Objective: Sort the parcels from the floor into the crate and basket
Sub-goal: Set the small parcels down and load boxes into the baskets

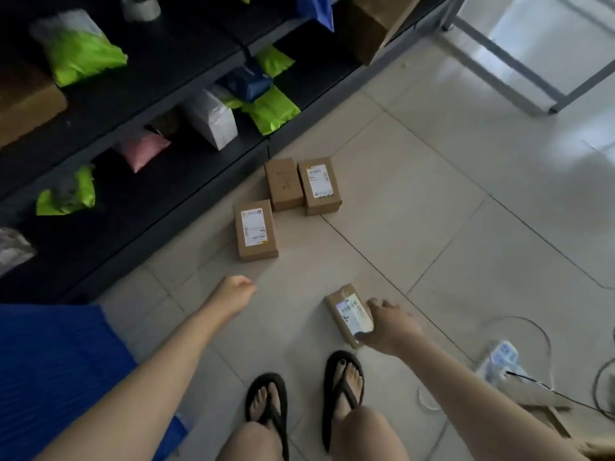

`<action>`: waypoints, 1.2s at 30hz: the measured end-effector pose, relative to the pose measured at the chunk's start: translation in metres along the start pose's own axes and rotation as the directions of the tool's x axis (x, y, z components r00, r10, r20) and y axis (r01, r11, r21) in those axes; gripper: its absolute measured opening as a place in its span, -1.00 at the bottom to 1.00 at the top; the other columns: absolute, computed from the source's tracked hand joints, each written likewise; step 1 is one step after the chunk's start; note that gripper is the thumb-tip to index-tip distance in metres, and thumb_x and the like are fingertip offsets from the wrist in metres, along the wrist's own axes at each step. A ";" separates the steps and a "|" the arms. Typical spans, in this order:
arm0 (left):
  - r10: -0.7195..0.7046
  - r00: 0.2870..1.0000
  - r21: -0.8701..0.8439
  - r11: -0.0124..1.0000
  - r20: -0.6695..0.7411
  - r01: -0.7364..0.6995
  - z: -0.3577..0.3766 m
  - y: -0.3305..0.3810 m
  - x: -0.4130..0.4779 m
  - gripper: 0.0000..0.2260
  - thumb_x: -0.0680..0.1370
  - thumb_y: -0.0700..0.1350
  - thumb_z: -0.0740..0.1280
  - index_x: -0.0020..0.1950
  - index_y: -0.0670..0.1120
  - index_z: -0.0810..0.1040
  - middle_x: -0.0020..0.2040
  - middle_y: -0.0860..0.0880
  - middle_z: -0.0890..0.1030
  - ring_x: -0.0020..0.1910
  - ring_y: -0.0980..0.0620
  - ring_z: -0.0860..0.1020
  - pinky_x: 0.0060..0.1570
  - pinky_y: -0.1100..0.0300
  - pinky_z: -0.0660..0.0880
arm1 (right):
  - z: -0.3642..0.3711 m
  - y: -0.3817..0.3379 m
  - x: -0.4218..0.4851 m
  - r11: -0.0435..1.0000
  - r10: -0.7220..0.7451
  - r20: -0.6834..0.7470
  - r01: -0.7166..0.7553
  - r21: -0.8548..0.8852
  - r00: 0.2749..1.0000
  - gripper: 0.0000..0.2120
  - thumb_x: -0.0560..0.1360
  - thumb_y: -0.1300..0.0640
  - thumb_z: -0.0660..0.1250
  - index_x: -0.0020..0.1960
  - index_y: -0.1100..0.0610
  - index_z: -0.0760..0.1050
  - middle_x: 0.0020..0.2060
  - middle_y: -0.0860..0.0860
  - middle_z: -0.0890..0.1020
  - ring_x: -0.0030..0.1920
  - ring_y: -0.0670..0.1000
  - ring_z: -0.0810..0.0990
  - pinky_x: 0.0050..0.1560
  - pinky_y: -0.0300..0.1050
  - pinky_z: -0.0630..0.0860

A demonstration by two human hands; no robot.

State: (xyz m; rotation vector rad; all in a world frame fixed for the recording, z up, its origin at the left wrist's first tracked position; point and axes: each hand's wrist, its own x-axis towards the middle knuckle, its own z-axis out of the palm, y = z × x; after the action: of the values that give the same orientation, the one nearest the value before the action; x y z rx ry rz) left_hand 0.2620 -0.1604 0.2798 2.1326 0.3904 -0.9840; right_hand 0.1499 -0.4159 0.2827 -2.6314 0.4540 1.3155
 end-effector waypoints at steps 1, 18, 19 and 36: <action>-0.008 1.000 -0.014 1.000 0.001 0.008 0.018 -0.020 0.027 -0.78 0.56 -0.25 0.22 -0.29 -0.08 0.41 -0.31 -0.12 0.41 -0.34 0.03 0.34 -0.43 0.21 0.14 | 0.022 0.001 0.031 1.000 -0.004 0.018 0.004 0.002 1.000 -0.23 0.41 -0.21 0.30 0.51 -0.03 0.09 0.42 0.10 0.31 0.40 0.16 0.31 0.28 0.03 0.34; 0.015 0.996 -0.374 0.926 -0.092 -0.049 0.160 -0.142 0.314 -0.84 0.60 -0.27 0.20 0.14 -0.22 0.50 -0.05 -0.20 0.56 -0.21 0.01 0.51 -0.35 0.42 0.41 | 0.125 0.012 0.355 0.117 -0.206 -0.160 0.187 0.975 0.965 0.00 0.05 0.16 0.50 0.45 0.05 0.22 0.21 0.09 0.52 0.13 0.09 0.57 0.01 -0.06 0.56; 0.029 0.999 -0.396 0.918 -0.016 -0.033 0.160 -0.134 0.307 -0.82 0.60 -0.19 0.21 0.18 -0.16 0.50 0.05 -0.18 0.56 -0.11 -0.01 0.52 -0.22 0.31 0.45 | 0.115 0.007 0.360 -0.017 -0.274 -0.107 0.106 0.994 0.956 -0.11 0.08 0.18 0.47 0.39 0.14 0.29 0.13 0.12 0.58 0.07 0.13 0.60 -0.04 0.00 0.57; 0.220 0.850 0.034 0.972 -0.479 -0.232 0.144 -0.126 0.339 -0.60 0.47 -0.16 0.39 0.29 -0.14 0.48 0.22 -0.20 0.53 0.21 -0.18 0.49 0.17 0.08 0.39 | 0.122 -0.041 0.393 0.140 -0.146 -0.103 0.124 0.982 0.984 -0.36 0.50 0.10 0.33 0.51 -0.07 0.16 0.19 0.07 0.52 0.25 0.17 0.47 0.25 0.21 0.42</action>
State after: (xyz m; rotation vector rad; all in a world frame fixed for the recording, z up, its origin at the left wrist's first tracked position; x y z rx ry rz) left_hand 0.3421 -0.1920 -0.0998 2.3238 0.3724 -0.3012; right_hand 0.2941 -0.4199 -0.1045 -1.3981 0.7226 0.5263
